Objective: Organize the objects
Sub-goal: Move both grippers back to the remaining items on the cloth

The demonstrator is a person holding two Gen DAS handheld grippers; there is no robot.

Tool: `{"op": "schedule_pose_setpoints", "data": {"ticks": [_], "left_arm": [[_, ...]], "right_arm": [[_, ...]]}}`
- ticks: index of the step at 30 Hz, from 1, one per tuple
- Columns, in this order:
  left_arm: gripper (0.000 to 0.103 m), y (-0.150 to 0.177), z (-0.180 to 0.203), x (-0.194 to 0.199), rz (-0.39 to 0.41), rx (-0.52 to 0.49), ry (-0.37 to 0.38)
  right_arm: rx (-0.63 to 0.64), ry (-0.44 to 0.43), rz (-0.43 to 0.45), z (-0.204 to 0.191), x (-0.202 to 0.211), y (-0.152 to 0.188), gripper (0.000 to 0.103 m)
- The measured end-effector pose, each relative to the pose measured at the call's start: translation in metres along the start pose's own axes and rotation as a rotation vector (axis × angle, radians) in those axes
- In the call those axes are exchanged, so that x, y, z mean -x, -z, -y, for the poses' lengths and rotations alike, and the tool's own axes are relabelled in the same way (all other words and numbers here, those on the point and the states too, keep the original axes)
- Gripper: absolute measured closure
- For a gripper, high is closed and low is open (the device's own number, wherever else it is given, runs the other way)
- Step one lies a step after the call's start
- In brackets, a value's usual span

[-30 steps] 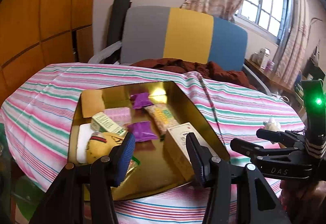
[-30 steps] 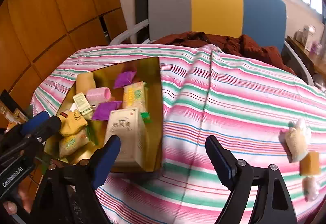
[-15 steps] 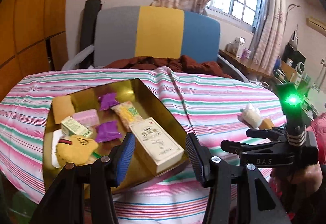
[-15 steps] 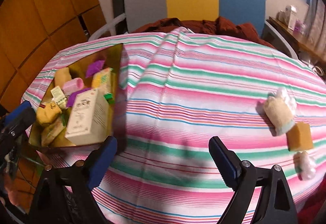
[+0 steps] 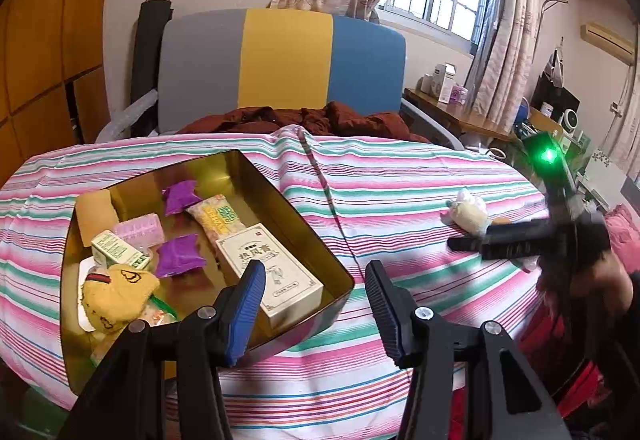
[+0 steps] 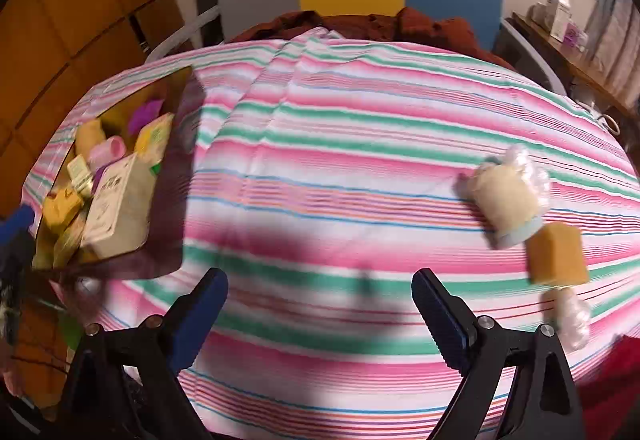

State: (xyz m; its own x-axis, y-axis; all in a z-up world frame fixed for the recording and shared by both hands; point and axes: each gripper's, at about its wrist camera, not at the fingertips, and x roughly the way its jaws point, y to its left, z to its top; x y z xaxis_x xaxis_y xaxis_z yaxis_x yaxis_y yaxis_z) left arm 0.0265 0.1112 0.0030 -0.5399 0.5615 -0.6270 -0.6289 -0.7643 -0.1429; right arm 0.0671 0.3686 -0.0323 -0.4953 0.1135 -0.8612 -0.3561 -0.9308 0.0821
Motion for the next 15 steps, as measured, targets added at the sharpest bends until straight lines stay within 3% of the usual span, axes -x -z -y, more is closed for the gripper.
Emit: {"op": "schedule_pose_setpoints", "data": {"ticks": [10,15], "left_arm": [[0.051,-0.004,0.018,-0.004,-0.017,-0.048,0.038],[0.051,-0.013,0.033,-0.012,-0.038,-0.072,0.069]], "right_arm": [[-0.22,0.134,0.094,0.098,0.02,-0.029,0.008],[-0.441,0.119,0.17,0.155,0.023,-0.025,0.007]]}}
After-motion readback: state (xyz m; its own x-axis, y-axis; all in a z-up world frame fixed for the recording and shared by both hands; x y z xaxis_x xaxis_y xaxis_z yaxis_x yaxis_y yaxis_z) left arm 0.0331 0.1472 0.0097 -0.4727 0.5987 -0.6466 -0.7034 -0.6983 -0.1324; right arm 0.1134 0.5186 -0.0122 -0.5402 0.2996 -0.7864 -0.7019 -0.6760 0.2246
